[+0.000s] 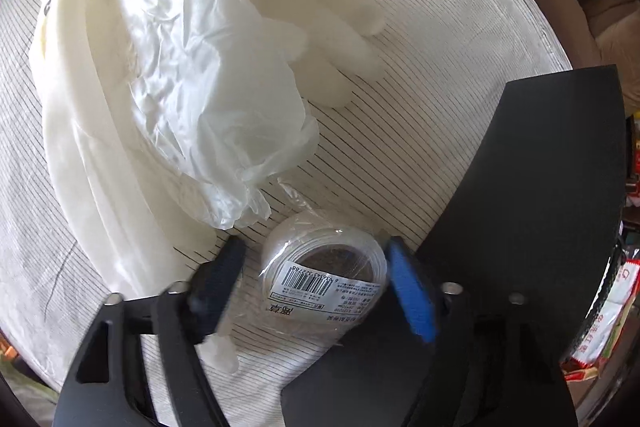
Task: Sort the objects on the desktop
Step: 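Grasp the clear tape roll beside the glove package with the right gripper, then lift the tape roll with the right gripper and carry it over the box, then lower the tape roll into the box and open the right gripper, then push the tape roll beside the green plate with the right gripper fingers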
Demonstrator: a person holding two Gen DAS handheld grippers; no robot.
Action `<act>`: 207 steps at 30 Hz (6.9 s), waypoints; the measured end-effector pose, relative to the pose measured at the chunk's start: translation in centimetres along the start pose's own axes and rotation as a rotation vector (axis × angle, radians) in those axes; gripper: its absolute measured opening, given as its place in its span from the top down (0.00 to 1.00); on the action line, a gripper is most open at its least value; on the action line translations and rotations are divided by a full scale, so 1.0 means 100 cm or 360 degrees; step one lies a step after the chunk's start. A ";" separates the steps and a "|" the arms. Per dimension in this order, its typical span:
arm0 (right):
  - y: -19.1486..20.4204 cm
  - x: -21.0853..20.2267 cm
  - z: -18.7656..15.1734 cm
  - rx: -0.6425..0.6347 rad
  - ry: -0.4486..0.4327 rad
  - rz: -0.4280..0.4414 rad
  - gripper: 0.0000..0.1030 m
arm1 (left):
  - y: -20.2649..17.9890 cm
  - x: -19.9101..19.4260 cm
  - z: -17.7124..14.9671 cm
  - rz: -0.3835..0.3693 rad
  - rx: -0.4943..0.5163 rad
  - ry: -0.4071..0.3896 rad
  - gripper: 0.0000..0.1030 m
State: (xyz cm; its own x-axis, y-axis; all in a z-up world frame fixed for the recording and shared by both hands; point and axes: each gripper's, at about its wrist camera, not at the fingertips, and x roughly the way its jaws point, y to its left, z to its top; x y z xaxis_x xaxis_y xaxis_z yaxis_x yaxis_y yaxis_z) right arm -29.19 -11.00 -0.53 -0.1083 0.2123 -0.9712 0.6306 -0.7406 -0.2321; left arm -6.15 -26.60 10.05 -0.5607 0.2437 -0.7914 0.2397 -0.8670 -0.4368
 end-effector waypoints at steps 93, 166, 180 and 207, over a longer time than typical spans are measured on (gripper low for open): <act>-0.125 -0.047 -0.162 -0.0344 -0.0723 0.0473 0.45 | -0.255 0.075 0.012 -0.0623 0.1135 0.0226 0.41; -0.142 -0.086 -0.302 -0.0084 -0.0822 -0.0048 0.43 | -0.288 0.062 -0.095 -0.0148 0.1815 0.0635 0.15; -0.170 -0.104 -0.274 0.0103 -0.0932 0.0426 0.39 | -0.281 0.039 -0.103 -0.0132 0.1899 0.0554 0.00; -0.142 -0.024 -0.204 0.0057 -0.0053 0.0913 0.86 | -0.271 0.042 -0.094 -0.0315 0.1833 0.0508 0.00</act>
State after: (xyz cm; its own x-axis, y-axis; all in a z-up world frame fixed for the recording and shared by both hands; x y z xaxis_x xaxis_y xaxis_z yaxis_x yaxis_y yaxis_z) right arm -22.20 12.02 6.18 0.2187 -0.2496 -0.9433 0.5691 -0.7527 0.3311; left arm -7.53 2.00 14.53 -0.2483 0.3712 -0.8947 -0.7650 -0.6418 -0.0540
